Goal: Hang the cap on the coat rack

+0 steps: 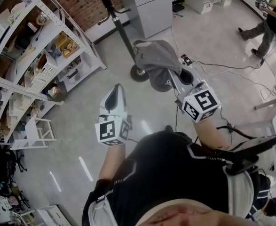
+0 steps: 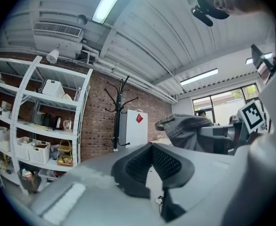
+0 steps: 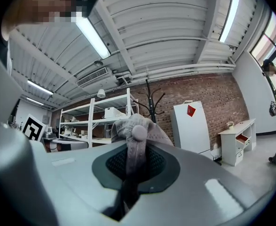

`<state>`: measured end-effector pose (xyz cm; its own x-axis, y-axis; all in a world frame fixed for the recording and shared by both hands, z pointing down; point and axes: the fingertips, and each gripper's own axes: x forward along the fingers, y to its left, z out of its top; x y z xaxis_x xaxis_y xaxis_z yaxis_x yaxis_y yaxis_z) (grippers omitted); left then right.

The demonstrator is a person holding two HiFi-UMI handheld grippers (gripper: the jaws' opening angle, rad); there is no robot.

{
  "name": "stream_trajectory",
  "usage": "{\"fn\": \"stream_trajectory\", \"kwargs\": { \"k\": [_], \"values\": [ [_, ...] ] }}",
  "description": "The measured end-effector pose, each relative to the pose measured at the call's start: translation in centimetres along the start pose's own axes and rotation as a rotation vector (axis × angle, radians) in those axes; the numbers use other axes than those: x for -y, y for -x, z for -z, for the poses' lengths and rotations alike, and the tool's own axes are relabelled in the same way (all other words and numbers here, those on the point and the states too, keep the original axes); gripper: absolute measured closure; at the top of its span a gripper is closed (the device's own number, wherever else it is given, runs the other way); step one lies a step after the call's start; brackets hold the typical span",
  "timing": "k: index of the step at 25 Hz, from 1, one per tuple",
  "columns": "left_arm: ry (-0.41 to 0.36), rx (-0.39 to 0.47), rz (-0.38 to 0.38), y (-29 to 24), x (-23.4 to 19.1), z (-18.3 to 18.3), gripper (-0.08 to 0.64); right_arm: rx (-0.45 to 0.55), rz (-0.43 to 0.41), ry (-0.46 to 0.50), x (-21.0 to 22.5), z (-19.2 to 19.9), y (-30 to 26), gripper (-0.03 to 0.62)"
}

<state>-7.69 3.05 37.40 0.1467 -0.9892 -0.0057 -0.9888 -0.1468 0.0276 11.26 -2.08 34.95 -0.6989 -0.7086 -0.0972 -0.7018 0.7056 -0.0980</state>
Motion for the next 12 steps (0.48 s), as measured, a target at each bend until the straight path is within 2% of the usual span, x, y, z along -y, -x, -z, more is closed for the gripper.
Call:
{"fn": "stream_trajectory", "kwargs": {
  "k": [3,7,12],
  "values": [
    [-0.005,0.016,0.014,-1.9,0.9,-0.2,0.560,0.001,-0.007,0.010,1.9,-0.2,-0.6,0.572],
    [-0.011,0.021,-0.003,-4.3,1.2,-0.1,0.560,0.000,-0.019,0.020,4.1,-0.2,-1.4,0.572],
    [-0.024,-0.009,-0.005,-5.9,0.5,0.4,0.560,0.003,-0.022,0.009,5.6,-0.2,-3.0,0.572]
  ]
}}
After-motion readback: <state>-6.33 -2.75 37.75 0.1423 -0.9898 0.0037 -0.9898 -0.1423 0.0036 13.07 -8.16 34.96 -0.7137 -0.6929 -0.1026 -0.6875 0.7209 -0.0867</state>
